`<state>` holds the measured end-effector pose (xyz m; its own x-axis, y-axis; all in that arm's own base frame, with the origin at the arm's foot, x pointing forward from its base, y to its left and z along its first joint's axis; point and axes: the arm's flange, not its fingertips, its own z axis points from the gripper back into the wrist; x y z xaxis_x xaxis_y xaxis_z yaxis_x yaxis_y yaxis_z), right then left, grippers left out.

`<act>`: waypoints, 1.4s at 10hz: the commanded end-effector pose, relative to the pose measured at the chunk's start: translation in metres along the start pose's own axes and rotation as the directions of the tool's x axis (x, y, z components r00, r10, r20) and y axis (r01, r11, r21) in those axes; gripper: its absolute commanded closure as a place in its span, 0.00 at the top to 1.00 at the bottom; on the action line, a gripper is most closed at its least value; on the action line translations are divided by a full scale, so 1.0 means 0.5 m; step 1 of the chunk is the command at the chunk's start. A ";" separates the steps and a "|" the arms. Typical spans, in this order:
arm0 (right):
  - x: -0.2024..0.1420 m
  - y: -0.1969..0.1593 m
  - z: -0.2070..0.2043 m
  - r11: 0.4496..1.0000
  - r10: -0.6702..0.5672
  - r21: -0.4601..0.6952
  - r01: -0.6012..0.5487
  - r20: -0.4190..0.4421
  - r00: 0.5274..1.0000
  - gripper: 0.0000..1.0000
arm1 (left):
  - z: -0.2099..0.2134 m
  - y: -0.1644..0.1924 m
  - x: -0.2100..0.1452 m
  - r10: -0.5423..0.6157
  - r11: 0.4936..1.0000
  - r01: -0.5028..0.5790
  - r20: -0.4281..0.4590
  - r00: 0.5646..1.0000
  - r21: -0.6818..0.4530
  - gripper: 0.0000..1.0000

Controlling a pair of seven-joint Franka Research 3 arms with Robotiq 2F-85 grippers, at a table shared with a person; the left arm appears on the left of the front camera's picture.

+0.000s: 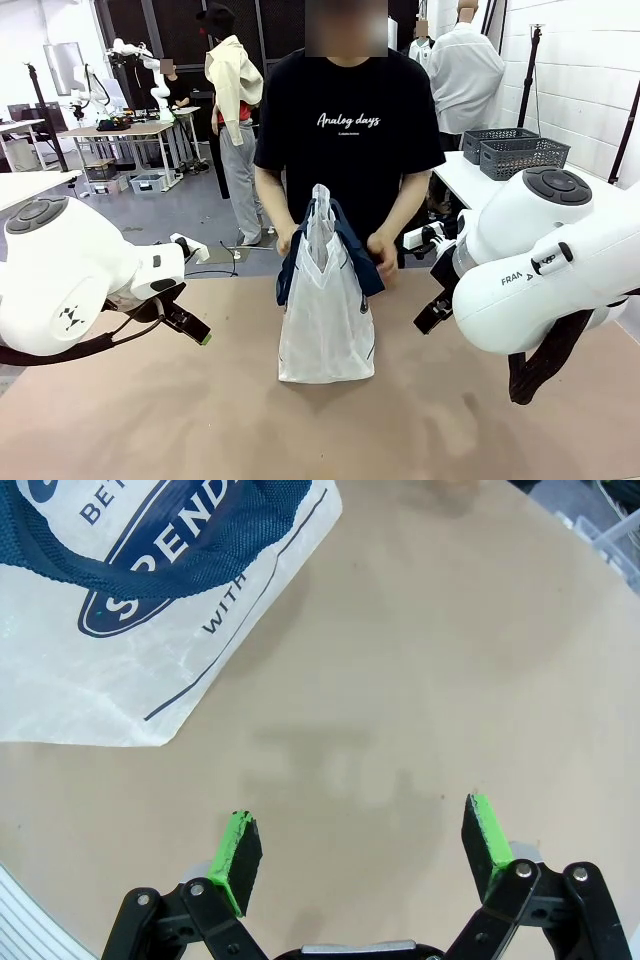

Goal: Transfer purchased items from the store into the shopping bag.
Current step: Open the Reusable shopping bag in the center of the table.

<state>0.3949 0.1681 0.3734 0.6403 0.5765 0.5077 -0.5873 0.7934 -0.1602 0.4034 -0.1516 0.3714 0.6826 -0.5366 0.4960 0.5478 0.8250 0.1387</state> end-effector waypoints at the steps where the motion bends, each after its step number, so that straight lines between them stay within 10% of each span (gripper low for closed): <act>1: 0.000 0.000 0.000 1.000 0.000 0.000 0.000 0.000 1.000 1.00 | 0.000 0.002 -0.001 0.002 1.000 -0.002 0.000 1.000 0.000 1.00; 14: 0.000 0.000 0.000 1.000 0.000 0.000 0.000 0.000 1.000 1.00 | 0.000 0.002 -0.001 0.002 1.000 -0.002 0.000 1.000 0.000 1.00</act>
<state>0.3949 0.1681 0.3734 0.6403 0.5765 0.5077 -0.5873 0.7934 -0.1602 0.4034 -0.1516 0.3714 0.6826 -0.5367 0.4960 0.5479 0.8250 0.1387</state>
